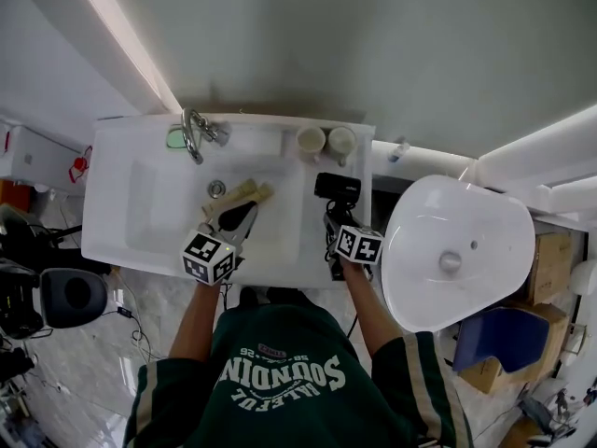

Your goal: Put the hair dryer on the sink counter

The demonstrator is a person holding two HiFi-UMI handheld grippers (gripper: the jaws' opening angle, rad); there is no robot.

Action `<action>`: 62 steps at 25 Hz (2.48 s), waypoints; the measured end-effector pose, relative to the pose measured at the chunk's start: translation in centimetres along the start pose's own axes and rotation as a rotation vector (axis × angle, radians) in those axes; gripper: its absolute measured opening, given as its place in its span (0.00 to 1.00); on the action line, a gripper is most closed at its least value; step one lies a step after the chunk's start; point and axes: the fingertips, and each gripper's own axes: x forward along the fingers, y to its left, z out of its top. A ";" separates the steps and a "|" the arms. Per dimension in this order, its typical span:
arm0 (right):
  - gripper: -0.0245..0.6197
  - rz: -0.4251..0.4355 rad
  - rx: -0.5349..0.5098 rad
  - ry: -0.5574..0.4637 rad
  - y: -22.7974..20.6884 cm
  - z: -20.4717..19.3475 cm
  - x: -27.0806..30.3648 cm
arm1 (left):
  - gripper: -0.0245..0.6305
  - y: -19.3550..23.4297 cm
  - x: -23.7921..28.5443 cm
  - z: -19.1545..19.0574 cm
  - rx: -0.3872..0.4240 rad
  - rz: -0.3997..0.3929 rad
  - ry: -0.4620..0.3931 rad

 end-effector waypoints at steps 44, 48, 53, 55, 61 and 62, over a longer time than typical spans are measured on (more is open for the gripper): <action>0.44 -0.117 -0.068 0.174 -2.5 -3.5 2.7 | 0.12 2.3 -4.1 -0.4 -0.012 0.022 0.009; 0.45 -0.147 -0.049 0.114 -2.6 -3.0 1.1 | 0.12 2.3 -4.4 -0.1 -0.005 -0.003 0.000; 0.44 -0.222 -0.118 -0.022 -2.1 -0.4 -1.5 | 0.12 2.7 -4.4 0.3 0.005 -0.034 -0.012; 0.44 -0.221 -0.127 -0.058 -1.4 0.8 -2.4 | 0.12 2.8 -4.2 0.6 0.006 -0.044 -0.019; 0.42 -0.157 -0.162 -0.163 2.5 4.3 -4.1 | 0.12 2.6 -3.8 1.5 0.019 -0.066 -0.036; 0.38 -0.138 -0.170 -0.176 3.4 4.7 -4.3 | 0.12 2.6 -3.8 1.6 0.021 -0.068 -0.038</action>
